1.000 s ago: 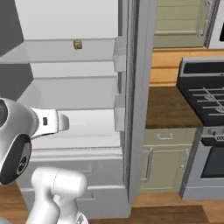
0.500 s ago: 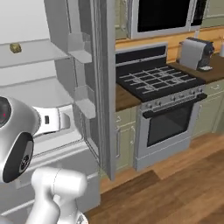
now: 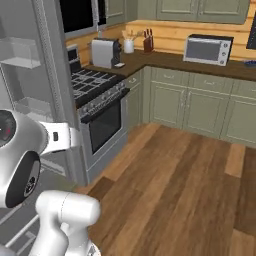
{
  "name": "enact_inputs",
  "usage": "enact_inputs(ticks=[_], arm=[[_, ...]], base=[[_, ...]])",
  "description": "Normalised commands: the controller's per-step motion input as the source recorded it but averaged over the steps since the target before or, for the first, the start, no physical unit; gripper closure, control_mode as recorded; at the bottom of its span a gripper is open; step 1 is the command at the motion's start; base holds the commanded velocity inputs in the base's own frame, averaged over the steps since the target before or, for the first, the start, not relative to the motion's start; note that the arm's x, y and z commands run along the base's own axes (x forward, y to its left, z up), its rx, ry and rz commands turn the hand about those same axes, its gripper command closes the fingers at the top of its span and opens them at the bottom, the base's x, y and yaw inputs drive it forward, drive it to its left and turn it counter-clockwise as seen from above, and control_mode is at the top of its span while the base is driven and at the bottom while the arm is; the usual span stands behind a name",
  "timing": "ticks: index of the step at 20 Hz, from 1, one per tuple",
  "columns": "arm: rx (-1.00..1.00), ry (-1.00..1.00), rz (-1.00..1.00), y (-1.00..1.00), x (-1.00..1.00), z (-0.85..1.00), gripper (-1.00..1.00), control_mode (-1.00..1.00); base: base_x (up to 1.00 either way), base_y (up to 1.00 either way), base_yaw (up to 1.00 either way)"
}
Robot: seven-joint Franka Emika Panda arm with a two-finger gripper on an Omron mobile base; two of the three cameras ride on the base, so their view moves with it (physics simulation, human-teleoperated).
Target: Take the strawberry from the fridge and place it on top of the pancake, located on the dining counter.
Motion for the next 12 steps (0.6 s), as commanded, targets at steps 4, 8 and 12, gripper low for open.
enact_inputs(ticks=[4,8,12], arm=[[0.00,0.00,0.00,0.00,0.00,0.00,1.00,1.00],[0.00,0.00,0.00,0.00,0.00,0.00,1.00,1.00],[0.00,0.00,0.00,0.00,0.00,0.00,1.00,1.00]], base=[[-0.93,-0.41,-0.61],[-1.00,-0.29,-0.47],[-1.00,-0.35,-0.32]])
